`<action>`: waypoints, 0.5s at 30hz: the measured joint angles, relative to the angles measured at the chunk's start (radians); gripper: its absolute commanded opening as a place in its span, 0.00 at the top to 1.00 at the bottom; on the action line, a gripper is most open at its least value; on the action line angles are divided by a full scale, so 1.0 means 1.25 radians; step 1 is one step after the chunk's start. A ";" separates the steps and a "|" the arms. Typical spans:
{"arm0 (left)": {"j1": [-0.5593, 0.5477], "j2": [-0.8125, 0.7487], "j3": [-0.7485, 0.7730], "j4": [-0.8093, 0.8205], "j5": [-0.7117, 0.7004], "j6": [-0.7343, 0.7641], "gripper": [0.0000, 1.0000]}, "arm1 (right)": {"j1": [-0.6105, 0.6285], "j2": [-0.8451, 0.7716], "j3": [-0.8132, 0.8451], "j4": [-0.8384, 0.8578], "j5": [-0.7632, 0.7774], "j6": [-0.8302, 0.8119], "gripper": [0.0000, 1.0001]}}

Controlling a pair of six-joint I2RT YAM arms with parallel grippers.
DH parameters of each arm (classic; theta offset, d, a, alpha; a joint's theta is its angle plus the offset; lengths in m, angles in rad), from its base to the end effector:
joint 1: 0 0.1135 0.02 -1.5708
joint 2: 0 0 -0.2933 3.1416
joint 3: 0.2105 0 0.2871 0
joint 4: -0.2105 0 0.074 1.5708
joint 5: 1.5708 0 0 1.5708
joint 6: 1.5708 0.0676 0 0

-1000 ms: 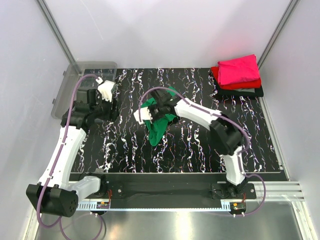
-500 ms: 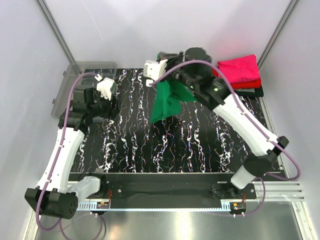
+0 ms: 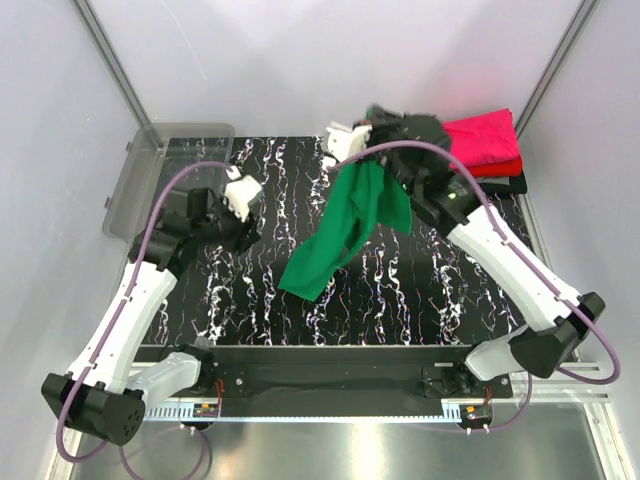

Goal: Fold and stack the t-shirts
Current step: Flatten the tshirt out

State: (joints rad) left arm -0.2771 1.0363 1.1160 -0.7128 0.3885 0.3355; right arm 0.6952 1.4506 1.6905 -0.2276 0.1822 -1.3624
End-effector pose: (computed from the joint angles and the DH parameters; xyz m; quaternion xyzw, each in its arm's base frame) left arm 0.2390 -0.0946 0.3672 0.3471 0.8083 -0.1592 0.4482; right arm 0.3026 0.2364 0.5314 -0.5661 0.4165 -0.2924 0.6485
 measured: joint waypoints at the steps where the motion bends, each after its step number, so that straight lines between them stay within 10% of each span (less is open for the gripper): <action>1: -0.010 0.001 -0.012 -0.010 0.004 0.013 0.58 | -0.026 -0.008 -0.066 0.011 0.005 0.003 1.00; 15: -0.304 0.260 -0.028 -0.064 0.108 0.063 0.45 | -0.244 0.292 -0.115 0.000 0.043 0.113 1.00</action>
State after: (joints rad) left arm -0.6575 1.3609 1.0809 -0.7925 0.5240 0.4145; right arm 0.3897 1.8160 1.5463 -0.2272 0.2363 -1.2209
